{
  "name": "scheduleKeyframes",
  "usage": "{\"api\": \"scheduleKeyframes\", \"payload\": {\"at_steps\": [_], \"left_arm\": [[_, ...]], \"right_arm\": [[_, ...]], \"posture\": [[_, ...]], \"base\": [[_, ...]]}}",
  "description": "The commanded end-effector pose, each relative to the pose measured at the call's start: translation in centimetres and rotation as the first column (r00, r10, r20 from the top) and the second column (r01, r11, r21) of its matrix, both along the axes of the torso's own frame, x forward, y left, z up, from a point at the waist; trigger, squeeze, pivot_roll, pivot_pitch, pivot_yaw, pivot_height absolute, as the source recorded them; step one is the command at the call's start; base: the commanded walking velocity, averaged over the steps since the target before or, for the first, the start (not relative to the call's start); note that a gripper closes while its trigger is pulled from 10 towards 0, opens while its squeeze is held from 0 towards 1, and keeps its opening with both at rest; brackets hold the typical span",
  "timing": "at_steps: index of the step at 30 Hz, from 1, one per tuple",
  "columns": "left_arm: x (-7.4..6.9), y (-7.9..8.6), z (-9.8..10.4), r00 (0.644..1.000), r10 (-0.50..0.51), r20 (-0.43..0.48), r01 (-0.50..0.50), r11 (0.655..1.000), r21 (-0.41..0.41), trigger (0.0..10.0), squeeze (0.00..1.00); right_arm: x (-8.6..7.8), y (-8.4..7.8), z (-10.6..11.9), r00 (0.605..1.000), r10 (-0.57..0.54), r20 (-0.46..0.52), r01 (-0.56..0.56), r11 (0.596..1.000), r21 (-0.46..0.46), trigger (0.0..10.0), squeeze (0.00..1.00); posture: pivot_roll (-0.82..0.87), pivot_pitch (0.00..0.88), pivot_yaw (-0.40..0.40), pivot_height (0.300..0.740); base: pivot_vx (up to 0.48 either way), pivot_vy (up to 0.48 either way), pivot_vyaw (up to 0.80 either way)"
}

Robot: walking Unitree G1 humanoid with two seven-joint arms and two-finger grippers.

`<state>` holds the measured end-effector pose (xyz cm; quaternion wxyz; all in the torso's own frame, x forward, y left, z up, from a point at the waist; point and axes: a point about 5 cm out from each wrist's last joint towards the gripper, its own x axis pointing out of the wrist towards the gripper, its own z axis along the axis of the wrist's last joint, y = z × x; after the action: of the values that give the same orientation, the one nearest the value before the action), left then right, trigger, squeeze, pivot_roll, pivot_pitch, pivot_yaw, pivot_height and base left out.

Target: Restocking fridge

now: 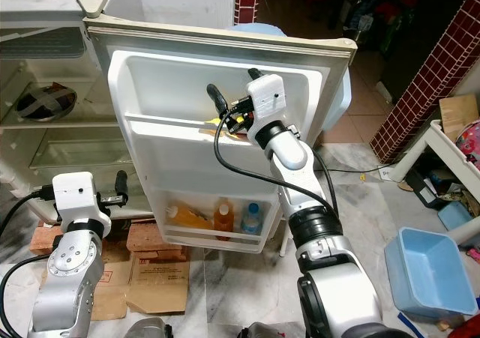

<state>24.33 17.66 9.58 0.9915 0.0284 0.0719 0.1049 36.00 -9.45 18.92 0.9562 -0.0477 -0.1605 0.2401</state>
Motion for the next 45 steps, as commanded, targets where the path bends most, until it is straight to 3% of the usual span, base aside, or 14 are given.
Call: {"api": "scheduleKeyframes", "payload": {"at_steps": [1,5,6,7,8,15,27,29,34,45], "left_arm": [[0.1,0.0,0.0,1.000,0.007,-0.006,-0.007,1.000,-0.004,10.0,0.00],[0.2,0.1,0.2,1.000,0.026,0.009,-0.026,0.999,-0.026,10.0,0.00],[0.2,0.1,0.2,1.000,0.026,0.009,-0.026,0.999,-0.026,10.0,0.00],[0.2,0.1,0.2,1.000,0.025,0.010,-0.025,0.999,-0.025,10.0,0.00],[0.1,0.1,0.2,1.000,0.026,0.011,-0.026,0.999,-0.025,10.0,0.00],[0.3,-0.4,0.1,1.000,0.005,0.010,-0.005,1.000,-0.009,10.0,0.00],[0.9,-0.6,0.2,1.000,-0.004,0.014,0.004,1.000,-0.004,10.0,0.00],[0.9,-0.5,0.3,1.000,-0.005,0.016,0.005,1.000,-0.001,10.0,0.00],[1.1,-0.5,0.3,1.000,-0.010,0.012,0.010,1.000,0.010,10.0,0.00],[1.1,-0.3,0.4,1.000,0.000,0.024,0.000,1.000,0.012,10.0,0.00]], "right_arm": [[0.0,-0.9,2.3,0.995,-0.048,0.091,0.045,0.998,0.042,10.0,1.00],[-1.1,-1.9,0.8,0.992,-0.115,0.049,0.112,0.992,0.051,10.0,1.00],[-1.9,-2.2,-0.4,0.991,-0.136,0.017,0.135,0.989,0.053,10.0,0.33],[-2.2,-2.3,-0.8,0.990,-0.142,0.005,0.141,0.988,0.056,10.0,0.33],[-2.8,-2.5,-1.5,0.989,-0.150,-0.018,0.150,0.987,0.054,10.0,0.00],[-6.1,-2.8,-4.3,0.980,-0.171,-0.101,0.176,0.983,0.045,10.0,0.00],[-7.7,-2.6,-5.4,0.974,-0.134,-0.183,0.145,0.988,0.050,10.0,0.00],[-7.9,-2.3,-5.7,0.969,-0.066,-0.236,0.087,0.993,0.081,10.0,0.00],[-8.4,-1.5,-6.6,0.957,0.062,-0.282,-0.057,0.998,0.026,10.0,0.00],[-8.5,-1.5,-8.3,0.909,0.179,-0.377,-0.222,0.972,-0.075,10.0,0.00]], "posture": [[0.07,0.000,-0.058,0.740],[0.07,0.000,-0.060,0.740],[0.07,0.000,-0.062,0.740],[0.07,0.000,-0.062,0.740],[0.07,0.000,-0.064,0.740],[0.06,0.000,-0.059,0.740],[0.05,0.000,-0.044,0.740],[0.04,0.000,-0.043,0.740],[0.04,0.000,-0.041,0.740],[0.05,0.000,-0.040,0.740]], "base": [[0.000,0.000,0.00],[0.000,0.000,0.00],[0.000,0.000,0.00],[0.000,0.000,0.00],[0.000,0.000,0.00],[0.000,0.000,0.00],[0.000,-0.223,0.00],[0.000,-0.382,0.00],[0.000,-0.370,0.00],[0.000,-0.274,0.00]]}}
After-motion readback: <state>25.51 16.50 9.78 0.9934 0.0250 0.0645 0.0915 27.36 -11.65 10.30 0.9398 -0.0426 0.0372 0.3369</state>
